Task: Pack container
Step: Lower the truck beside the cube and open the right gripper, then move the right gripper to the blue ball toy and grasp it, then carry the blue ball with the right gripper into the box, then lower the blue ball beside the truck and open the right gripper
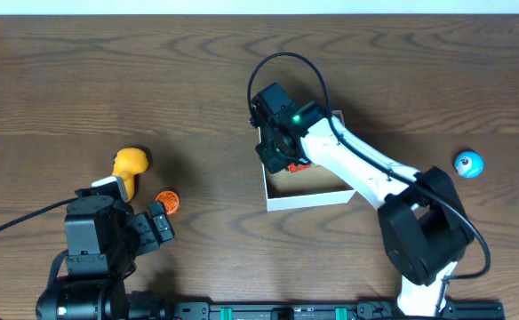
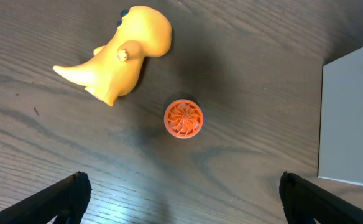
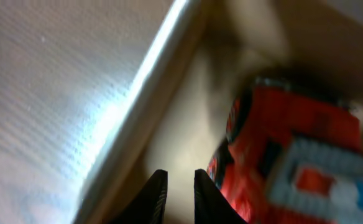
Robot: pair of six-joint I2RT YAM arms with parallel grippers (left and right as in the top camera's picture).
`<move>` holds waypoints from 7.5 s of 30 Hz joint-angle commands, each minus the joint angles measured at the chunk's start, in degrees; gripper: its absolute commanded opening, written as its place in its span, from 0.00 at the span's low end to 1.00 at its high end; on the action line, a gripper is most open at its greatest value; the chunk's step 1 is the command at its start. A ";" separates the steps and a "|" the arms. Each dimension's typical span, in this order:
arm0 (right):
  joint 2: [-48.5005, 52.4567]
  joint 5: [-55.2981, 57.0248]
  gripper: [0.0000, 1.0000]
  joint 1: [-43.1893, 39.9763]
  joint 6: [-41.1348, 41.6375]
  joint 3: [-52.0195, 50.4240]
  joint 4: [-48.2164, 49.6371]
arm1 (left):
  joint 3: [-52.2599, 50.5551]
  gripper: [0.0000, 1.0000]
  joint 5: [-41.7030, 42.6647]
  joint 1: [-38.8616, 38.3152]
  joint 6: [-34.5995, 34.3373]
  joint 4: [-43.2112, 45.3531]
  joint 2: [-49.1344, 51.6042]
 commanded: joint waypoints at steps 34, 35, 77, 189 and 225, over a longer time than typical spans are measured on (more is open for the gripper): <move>2.23 16.68 0.29 -0.57 3.28 0.11 3.89 | 1.14 0.98 -0.17 -0.11 -0.31 0.00 0.22; 2.23 16.68 0.32 -0.46 3.26 0.11 3.67 | 1.14 0.98 -0.17 -0.11 -0.28 0.02 0.22; -12.13 16.90 0.01 -3.04 2.45 13.16 -7.63 | 1.14 0.98 -0.17 -0.11 -0.31 0.02 0.22; -10.45 3.15 0.01 -0.70 11.89 -2.47 1.88 | 1.09 0.98 -0.17 -0.11 -0.31 0.00 0.22; -4.94 2.80 0.59 -0.90 11.87 -2.47 3.28 | 1.09 0.98 -0.17 -0.11 -0.31 0.00 0.22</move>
